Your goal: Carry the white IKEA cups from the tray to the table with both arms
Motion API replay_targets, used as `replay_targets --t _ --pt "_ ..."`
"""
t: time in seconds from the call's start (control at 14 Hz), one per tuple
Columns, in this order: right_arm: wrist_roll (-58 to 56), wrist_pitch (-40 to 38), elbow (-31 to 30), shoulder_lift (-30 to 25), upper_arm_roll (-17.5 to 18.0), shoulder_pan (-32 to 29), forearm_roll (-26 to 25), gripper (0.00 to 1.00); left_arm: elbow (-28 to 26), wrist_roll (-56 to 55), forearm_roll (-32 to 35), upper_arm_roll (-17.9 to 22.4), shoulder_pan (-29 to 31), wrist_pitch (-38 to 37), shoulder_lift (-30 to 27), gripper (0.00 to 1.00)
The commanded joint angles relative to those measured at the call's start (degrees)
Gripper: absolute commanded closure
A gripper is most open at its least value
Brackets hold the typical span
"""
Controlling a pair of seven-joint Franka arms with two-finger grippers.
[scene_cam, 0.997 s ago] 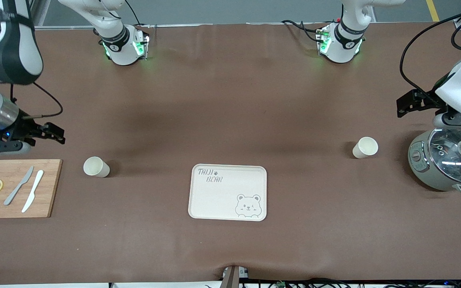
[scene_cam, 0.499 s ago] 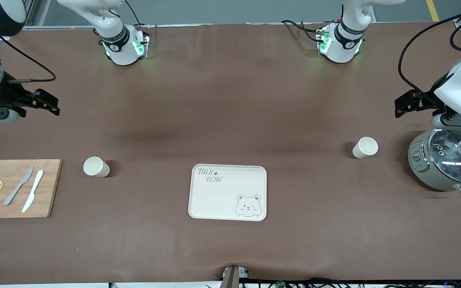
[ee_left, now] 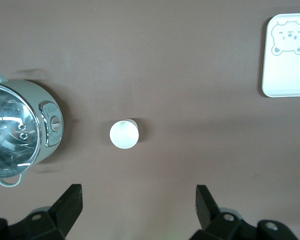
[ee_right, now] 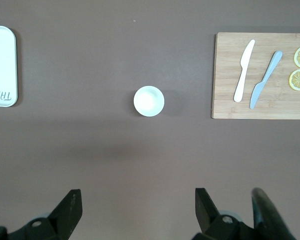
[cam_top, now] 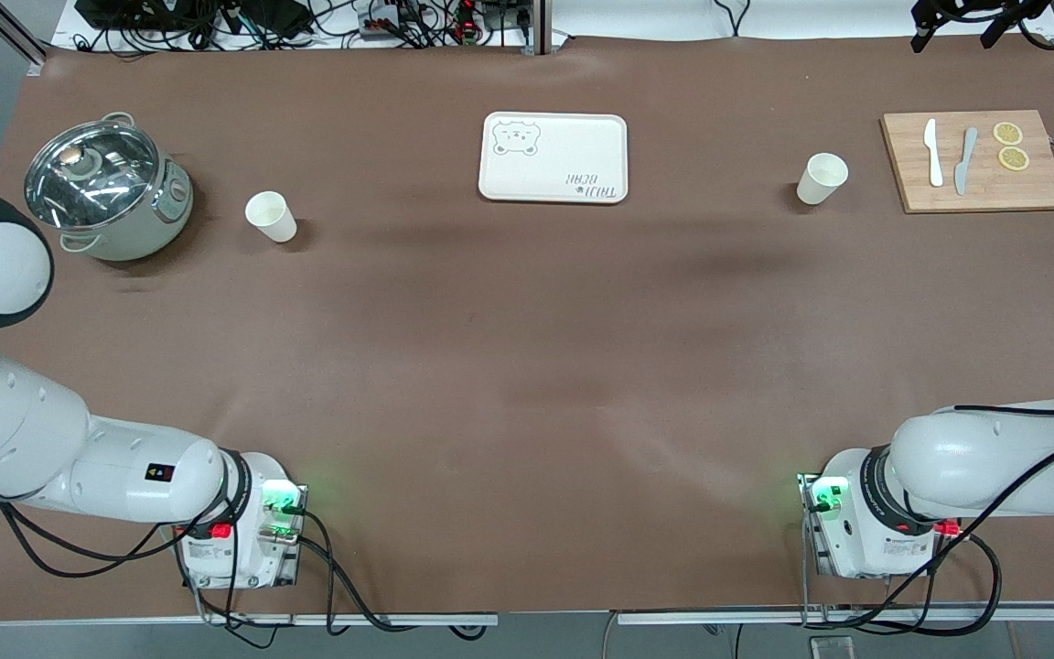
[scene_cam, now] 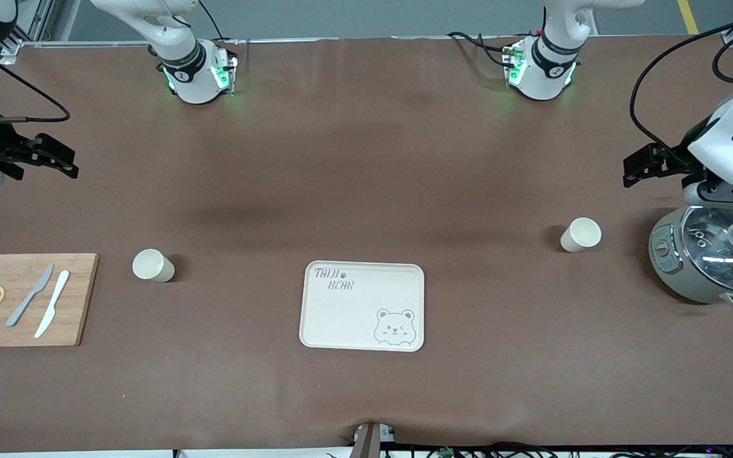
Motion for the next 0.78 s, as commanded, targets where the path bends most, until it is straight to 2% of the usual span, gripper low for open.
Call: replay_targets --t 0.0,0.71 --pt "0.05 -0.29 0.77 0.15 0.47 -0.48 -0.66 0.0 0.62 -0.45 -0.66 0.44 -0.36 -0.36 0.23 0.0" --pt "-0.03 -0.11 1.48 0.42 0.38 -0.65 -1.63 0.0 0.62 0.34 -0.92 0.44 -0.27 -0.27 0.23 0.0"
